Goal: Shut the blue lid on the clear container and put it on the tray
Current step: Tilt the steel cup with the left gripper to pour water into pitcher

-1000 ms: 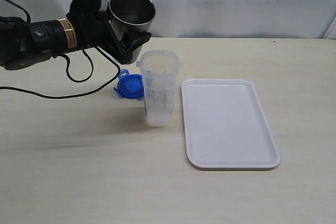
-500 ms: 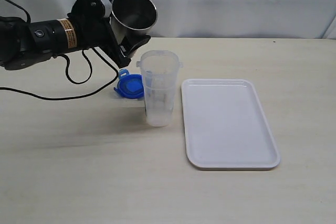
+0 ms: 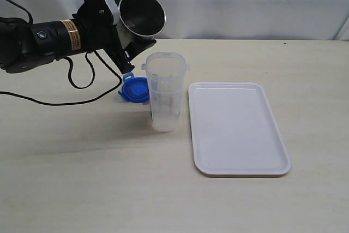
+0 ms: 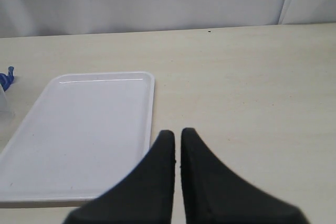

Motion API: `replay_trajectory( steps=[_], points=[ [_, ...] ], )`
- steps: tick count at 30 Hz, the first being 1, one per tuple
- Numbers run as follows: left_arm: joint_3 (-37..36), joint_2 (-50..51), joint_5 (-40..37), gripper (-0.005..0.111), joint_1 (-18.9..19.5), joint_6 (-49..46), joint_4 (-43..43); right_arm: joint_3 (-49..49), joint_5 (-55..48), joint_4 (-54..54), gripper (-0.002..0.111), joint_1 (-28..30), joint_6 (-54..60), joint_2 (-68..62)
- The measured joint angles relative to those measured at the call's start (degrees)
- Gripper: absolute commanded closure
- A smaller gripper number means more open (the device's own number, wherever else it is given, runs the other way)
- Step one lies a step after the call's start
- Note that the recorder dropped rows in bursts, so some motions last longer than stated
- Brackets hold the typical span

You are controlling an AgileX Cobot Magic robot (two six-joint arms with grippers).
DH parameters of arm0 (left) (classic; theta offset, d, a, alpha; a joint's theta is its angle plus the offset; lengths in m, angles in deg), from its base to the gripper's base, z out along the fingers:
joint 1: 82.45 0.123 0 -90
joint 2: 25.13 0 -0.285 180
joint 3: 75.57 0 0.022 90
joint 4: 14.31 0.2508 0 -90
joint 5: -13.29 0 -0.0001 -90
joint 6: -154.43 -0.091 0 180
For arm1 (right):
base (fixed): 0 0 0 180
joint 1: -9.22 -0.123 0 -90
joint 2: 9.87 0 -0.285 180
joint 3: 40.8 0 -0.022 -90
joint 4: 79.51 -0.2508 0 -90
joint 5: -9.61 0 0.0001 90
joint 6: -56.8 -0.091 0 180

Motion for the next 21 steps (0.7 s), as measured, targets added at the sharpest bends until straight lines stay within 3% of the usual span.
replay_trajectory(
  steps=[21],
  points=[
    [0.0, 0.0, 0.0, 0.107, 0.0, -15.3, 0.0, 0.0, 0.0, 0.0, 0.104, 0.0, 0.0, 0.0]
  ],
)
